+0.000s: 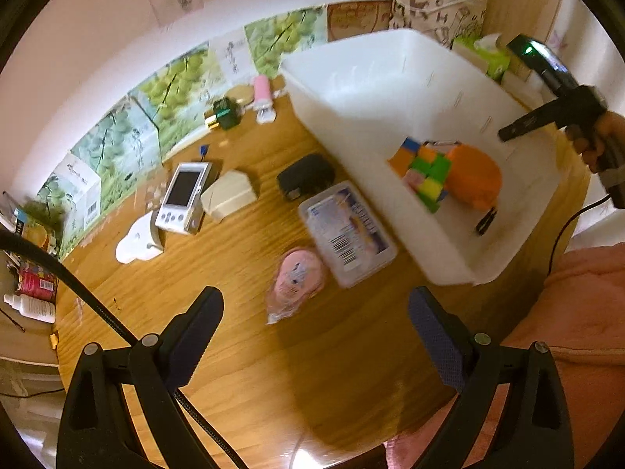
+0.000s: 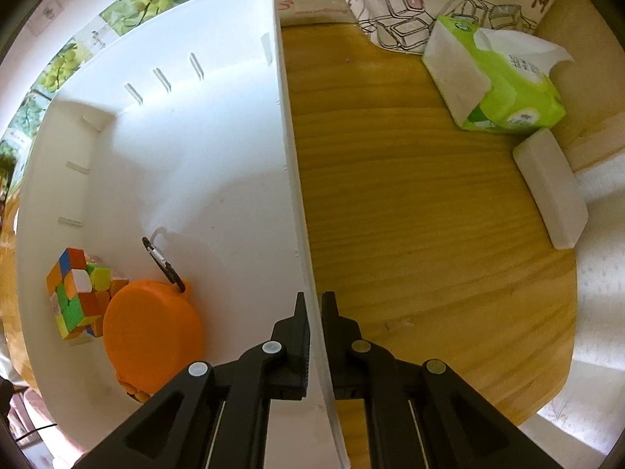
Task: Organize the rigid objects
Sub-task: 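Move the left tool to the pink correction-tape dispenser and grasp it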
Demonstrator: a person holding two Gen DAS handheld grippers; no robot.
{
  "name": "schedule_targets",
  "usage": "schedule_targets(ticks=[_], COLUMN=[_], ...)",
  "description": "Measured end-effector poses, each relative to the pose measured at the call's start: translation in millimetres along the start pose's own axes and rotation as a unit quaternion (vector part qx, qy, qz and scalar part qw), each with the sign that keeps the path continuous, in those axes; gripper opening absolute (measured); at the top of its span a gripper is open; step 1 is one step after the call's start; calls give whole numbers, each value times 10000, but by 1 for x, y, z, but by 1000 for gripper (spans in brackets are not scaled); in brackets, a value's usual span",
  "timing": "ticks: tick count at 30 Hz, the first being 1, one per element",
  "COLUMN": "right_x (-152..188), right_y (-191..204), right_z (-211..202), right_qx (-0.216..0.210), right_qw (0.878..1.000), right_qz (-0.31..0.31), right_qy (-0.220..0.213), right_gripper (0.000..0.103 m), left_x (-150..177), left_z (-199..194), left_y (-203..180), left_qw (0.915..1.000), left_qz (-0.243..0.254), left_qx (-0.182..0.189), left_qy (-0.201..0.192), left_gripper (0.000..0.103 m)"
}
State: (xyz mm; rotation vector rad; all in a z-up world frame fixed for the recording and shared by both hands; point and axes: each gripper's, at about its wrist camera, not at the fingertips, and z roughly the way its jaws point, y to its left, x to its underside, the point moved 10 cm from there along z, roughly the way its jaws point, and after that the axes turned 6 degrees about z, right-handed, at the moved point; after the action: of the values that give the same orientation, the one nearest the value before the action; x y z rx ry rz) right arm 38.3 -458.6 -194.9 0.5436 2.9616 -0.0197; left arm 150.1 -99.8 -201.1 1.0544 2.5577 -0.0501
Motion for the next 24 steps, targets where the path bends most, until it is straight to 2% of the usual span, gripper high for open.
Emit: schedule_targets(ticks=[9, 13, 18, 24], right_x=[2, 0, 1, -1], right_y=[-14, -23, -32, -38], right_z=[-1, -3, -4, -3], right_qx=[3, 14, 37, 98], right_qw=[9994, 9989, 9981, 9975], right_qz=[349, 472, 614, 696], right_qy=[-34, -65, -79, -53], right_gripper=[7, 8, 9, 10], left_x=[11, 13, 13, 12], left_z=[34, 51, 69, 91], left_y=[18, 20, 21, 22], left_qw=[9987, 9966, 9934, 9900], left_qz=[381, 610, 949, 1085], left_qx=[243, 438, 509, 718], left_qy=[238, 329, 400, 540], left_gripper=[97, 97, 97, 96])
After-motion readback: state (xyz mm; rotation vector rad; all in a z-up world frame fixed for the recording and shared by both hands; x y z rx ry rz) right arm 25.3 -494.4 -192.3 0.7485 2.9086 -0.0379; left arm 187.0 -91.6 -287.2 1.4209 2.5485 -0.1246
